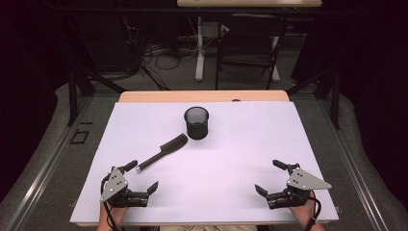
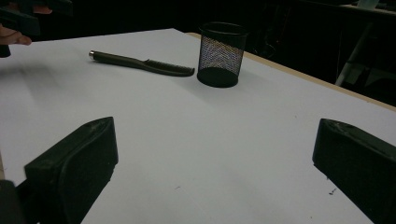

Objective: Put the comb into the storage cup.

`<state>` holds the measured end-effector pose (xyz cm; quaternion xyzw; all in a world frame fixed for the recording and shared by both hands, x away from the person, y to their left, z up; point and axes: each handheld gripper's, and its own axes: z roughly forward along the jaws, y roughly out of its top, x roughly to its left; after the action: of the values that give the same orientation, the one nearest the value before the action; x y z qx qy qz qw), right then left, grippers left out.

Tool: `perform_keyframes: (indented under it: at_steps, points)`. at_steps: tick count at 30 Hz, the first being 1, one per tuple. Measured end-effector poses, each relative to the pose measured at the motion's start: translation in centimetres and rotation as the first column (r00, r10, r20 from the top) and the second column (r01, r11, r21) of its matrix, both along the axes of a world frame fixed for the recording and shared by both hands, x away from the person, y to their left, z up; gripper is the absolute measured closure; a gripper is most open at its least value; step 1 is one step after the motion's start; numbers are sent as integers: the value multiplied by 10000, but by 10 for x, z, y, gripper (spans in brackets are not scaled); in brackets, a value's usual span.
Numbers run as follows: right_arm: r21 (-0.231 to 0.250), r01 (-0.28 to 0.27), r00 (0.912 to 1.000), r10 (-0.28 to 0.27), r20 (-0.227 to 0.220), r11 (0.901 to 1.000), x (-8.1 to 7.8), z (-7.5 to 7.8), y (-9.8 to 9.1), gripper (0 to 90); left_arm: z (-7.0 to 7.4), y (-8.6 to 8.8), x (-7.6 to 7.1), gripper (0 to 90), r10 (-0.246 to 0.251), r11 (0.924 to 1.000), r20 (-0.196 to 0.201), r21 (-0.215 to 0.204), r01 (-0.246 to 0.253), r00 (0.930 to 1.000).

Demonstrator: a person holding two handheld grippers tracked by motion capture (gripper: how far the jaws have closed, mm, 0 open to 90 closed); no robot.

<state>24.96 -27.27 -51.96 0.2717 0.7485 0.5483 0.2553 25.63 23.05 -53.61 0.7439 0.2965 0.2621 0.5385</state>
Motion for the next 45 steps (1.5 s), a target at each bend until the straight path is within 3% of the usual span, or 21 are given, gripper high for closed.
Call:
perform_keyframes:
  at_steps: [19,30,45]
  points:
    - [-90,-110,9998,109,-137,9999,2,-2,2,0,5,-4,5,3,337,9993,-17,179,-337,9994]
    - [-82,-132,9998,131,-133,9999,3,-2,1,0,10,-11,19,2,403,9973,-796,648,-352,9960]
    - [-96,-181,9998,180,-132,9998,3,-2,2,0,19,-19,39,0,332,9924,-1421,1223,-158,9893]
